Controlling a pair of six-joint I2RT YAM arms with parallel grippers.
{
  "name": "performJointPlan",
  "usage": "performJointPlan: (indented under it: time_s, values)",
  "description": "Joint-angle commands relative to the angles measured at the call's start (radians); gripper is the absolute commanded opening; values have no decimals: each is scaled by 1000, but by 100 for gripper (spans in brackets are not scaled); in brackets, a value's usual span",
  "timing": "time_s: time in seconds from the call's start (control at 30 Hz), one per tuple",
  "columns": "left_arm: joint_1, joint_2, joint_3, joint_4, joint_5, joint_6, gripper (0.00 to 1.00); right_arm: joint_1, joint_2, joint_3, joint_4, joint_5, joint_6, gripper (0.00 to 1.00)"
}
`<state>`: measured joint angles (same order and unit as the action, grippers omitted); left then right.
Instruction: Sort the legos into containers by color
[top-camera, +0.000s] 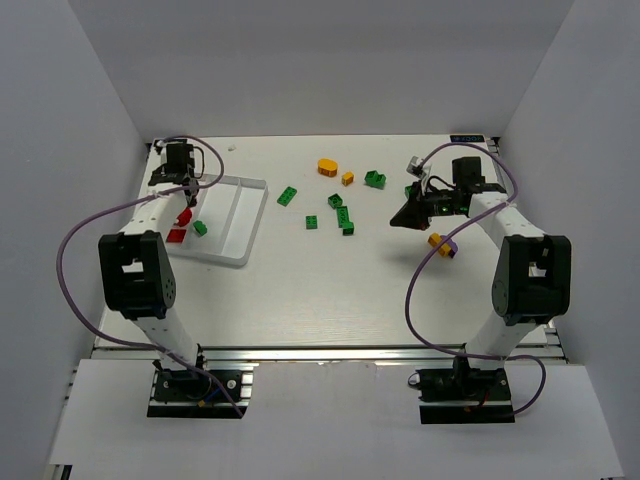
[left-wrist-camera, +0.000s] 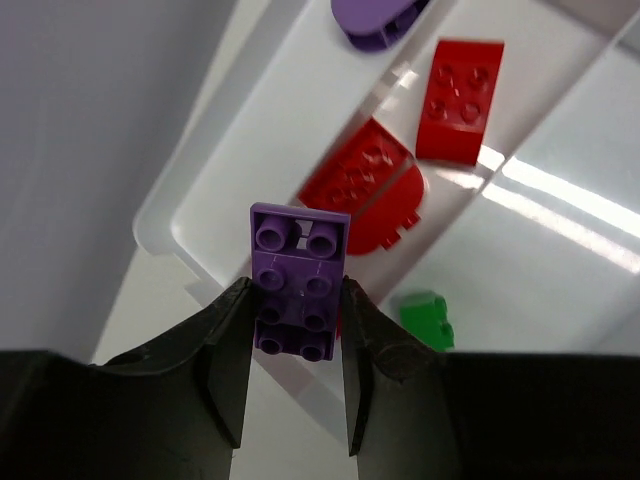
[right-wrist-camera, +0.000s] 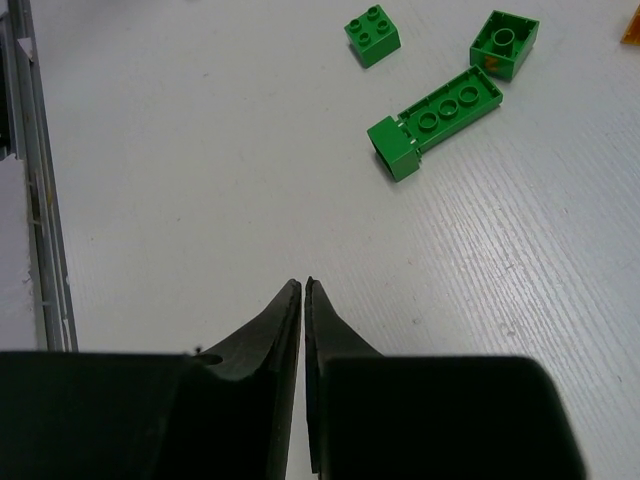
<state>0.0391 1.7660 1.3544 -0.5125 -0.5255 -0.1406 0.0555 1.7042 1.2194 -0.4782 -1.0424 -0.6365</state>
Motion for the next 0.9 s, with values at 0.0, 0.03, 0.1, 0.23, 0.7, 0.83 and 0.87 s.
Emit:
performJointPlan:
  time_s: [0.0, 0.03, 0.1, 0.23, 0.7, 0.83, 0.87]
  values:
    - [8, 16, 69, 101, -142, 107, 0, 3, 9, 42, -26, -7, -20, 11]
    - [13, 45, 80, 109, -145, 110, 0, 3, 12, 42, -30, -5, -20, 11]
    - [22, 79, 112, 117, -163, 114, 0, 1, 18, 48, -34, 1, -28, 12]
    - [33, 159, 170, 123, -194, 134, 0, 3, 38, 66, -69, 12, -51, 12]
    - [58, 292, 246, 166, -241, 194, 31, -2, 72, 109, -123, 25, -92, 17]
    - [59, 302, 245, 157, -246, 167, 58, -6, 74, 127, -134, 24, -98, 20]
    - [58, 303, 246, 152, -245, 162, 62, -9, 74, 130, -135, 22, -97, 20]
